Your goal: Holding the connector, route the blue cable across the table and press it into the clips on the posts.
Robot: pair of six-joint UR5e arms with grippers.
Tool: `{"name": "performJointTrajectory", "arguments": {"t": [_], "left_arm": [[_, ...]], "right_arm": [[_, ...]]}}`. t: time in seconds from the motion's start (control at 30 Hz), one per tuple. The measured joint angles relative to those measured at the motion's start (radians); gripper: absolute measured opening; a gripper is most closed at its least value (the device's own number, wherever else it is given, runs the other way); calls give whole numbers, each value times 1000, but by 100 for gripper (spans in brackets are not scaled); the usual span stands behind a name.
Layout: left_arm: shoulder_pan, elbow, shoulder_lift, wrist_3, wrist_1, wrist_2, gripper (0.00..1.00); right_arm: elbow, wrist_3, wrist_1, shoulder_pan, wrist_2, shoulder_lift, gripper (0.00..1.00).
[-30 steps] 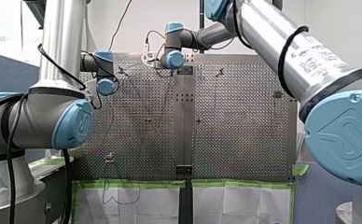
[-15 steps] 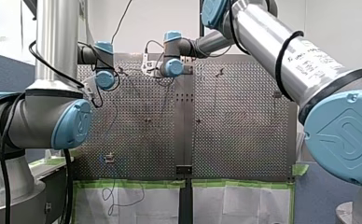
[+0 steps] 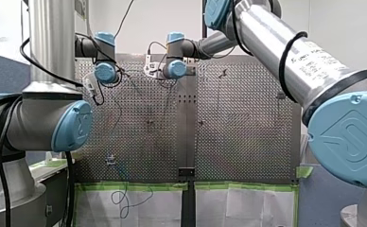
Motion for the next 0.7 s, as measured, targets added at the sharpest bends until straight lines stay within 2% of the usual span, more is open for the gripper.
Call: {"name": "performJointTrajectory", "arguments": {"t": [0.33,0.57,0.7], "left_arm": [[-15,-34,37,-12,-81,30,100],[-27,-36,97,36,-91,45,100],[-37,-37,111,72,-90,57,100]], "right_arm": [[0,-4,14,0,5,0,0],[2,-4,19,0,11,1,0],[7,-4,20,0,15,1,0]]}}
